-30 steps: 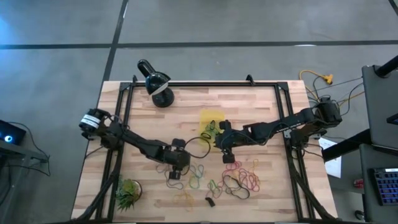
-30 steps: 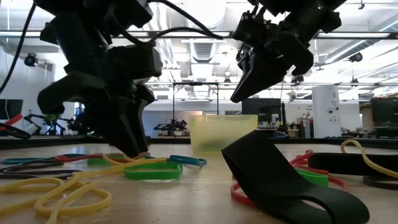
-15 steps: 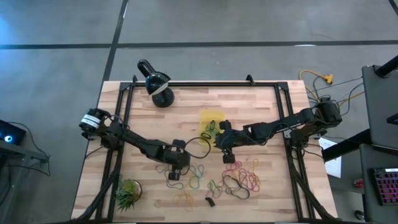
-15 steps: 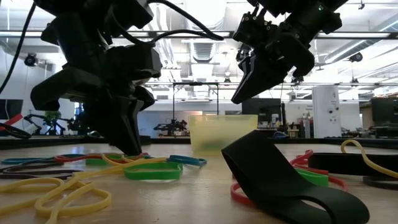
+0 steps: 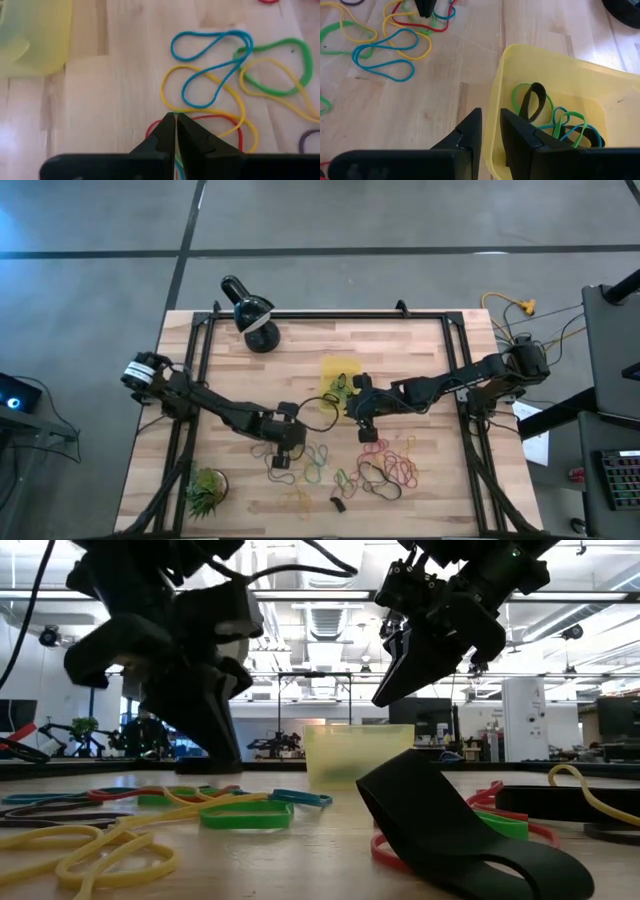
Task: Pick and place rubber bands into bin
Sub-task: Put the green rubber band into the yellow bin
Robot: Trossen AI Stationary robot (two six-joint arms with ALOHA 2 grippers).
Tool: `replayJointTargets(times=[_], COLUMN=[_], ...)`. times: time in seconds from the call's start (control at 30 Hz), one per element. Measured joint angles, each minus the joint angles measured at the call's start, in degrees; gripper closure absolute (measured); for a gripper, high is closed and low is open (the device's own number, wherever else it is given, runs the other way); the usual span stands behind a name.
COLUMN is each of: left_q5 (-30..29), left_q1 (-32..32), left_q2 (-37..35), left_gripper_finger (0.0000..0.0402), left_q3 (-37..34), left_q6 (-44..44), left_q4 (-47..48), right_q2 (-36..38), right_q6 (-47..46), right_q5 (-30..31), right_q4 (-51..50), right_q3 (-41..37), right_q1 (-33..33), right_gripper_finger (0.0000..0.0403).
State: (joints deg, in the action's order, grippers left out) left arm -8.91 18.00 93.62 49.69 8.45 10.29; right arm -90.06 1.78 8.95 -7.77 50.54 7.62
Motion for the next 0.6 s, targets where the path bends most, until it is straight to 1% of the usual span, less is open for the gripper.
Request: replayJointTargets(times=[0.1,0.27,0.4,0.5,0.6], left_q5=[0.18,4.59,4.95,3.99,3.91], left_q1=[0.00,0.00,0.04,0.00,0.00], left_q2=[-0.48,0.81,1.58,1.58,1.52], left_gripper_finger=[0.0401,0.0401,0.0399,0.0382,0.0357], left_q3=[-0.12,-0.37,-0.35,-0.35,-0.36], left_q6=[0.52,1.79,2.22,3.13,3.18], left_q4=[1.46,2.34,2.28,2.21,2.25], right_q2=[0.00,0.00,0.00,0.00,0.00], right_q6=[-0.05,-0.06,-0.14,-0.15,-0.15], right_q5=[0.00,0.00,0.00,0.00,0.00], right_q4=[-0.02,-0.02,0.16,0.33,0.37], right_q3=[0.00,0.00,-0.01,-0.02,0.00], right_q1=[0.00,0.00,0.00,0.00,0.00], right_gripper_finger=[0.0339,0.0339,0.0339,0.0339,0.0339])
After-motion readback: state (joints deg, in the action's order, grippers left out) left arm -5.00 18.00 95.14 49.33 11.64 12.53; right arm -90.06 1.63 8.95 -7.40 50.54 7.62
